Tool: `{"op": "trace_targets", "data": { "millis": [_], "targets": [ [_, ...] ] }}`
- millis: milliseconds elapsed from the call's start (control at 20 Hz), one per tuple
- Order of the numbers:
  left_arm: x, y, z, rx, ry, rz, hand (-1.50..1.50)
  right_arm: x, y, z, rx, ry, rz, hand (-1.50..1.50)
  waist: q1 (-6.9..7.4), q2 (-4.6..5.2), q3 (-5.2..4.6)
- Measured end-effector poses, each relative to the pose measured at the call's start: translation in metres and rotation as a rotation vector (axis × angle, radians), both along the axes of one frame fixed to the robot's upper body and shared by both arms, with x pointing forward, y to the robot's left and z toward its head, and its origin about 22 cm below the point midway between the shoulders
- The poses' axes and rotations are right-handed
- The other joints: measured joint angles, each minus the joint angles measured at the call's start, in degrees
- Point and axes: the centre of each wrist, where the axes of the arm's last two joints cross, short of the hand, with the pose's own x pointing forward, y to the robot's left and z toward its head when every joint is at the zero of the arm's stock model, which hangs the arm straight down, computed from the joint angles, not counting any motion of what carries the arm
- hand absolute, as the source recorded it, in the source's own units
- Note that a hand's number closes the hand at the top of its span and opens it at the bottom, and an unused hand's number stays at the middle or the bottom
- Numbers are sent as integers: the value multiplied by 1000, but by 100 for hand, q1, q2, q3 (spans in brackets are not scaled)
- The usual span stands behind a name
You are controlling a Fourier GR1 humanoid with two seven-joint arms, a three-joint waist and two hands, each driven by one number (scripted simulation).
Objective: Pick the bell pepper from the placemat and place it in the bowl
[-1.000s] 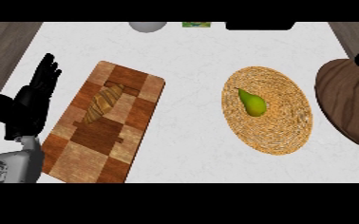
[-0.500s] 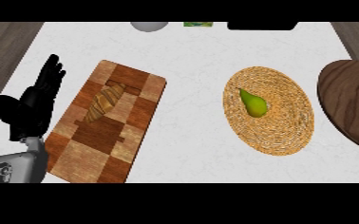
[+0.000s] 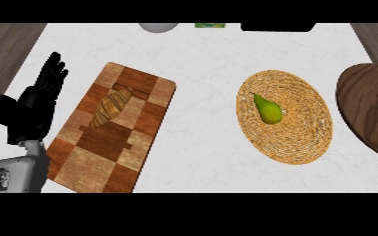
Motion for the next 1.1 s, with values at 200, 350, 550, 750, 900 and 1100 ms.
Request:
{"op": "trace_targets", "data": {
  "millis": [200,350,550,750,900,1100],
  "targets": [
    [-5,1,-7,-1,4,6,0,-8,-9,-2,62,-147,36,-150,-39,-19,1],
    [-7,3,-12,-5,15,18,0,-8,-11,6,109,-360,19,-150,-112,-46,4],
    [-10,8,-15,-6,19,33,0,-22,-24,12,157,-637,-25,-150,-198,-70,3],
    [-14,9,-11,0,21,41,0,-63,-51,6,209,-775,-64,-150,-217,-79,-8],
    [-13,14,-12,-1,22,42,0,-101,-65,-7,243,-804,-72,-150,-228,-77,-13],
    [-14,13,-10,-4,14,40,0,-158,-84,-13,264,-836,-65,-150,-240,-79,-17]
  ]
}}
